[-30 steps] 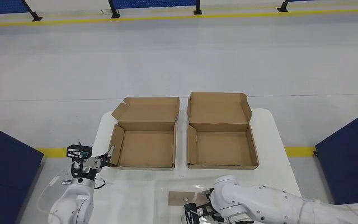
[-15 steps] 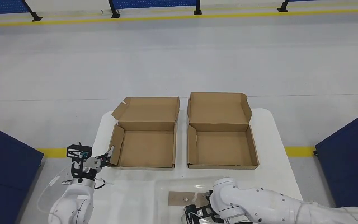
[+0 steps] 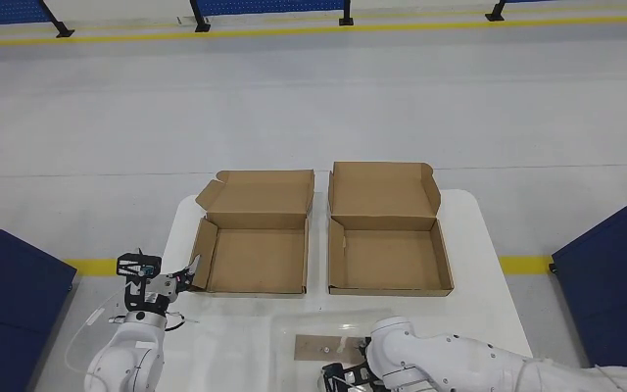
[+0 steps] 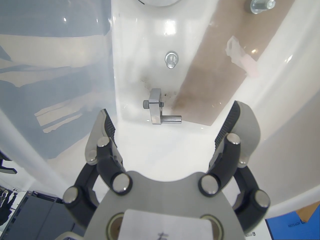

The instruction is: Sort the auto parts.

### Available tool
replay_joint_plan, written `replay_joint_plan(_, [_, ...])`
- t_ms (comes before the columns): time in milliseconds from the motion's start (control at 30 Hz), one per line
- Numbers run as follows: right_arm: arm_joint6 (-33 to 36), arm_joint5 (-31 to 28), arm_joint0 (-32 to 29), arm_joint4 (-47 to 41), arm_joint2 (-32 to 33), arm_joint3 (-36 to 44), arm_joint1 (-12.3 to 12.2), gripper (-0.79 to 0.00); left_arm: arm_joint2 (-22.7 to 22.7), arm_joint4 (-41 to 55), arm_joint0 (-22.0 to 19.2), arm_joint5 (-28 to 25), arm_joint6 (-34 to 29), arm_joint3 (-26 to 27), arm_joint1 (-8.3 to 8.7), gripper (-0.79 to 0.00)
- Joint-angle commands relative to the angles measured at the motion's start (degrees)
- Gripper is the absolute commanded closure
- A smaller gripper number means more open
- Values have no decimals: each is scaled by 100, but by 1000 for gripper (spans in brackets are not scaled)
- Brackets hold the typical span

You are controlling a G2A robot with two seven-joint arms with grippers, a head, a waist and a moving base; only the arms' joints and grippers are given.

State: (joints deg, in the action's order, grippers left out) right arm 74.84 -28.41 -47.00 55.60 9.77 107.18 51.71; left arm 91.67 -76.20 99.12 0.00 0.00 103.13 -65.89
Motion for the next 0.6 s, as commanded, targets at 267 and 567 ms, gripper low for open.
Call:
replay_joint_plan(267, [97, -6, -75, 51, 36, -6, 35, -339, 0, 0, 0, 0, 0, 0, 0, -785])
replay_joint_plan(567, [53, -50, -59, 60, 3, -38, 60, -296, 0, 0, 0, 0, 0, 0, 0, -785])
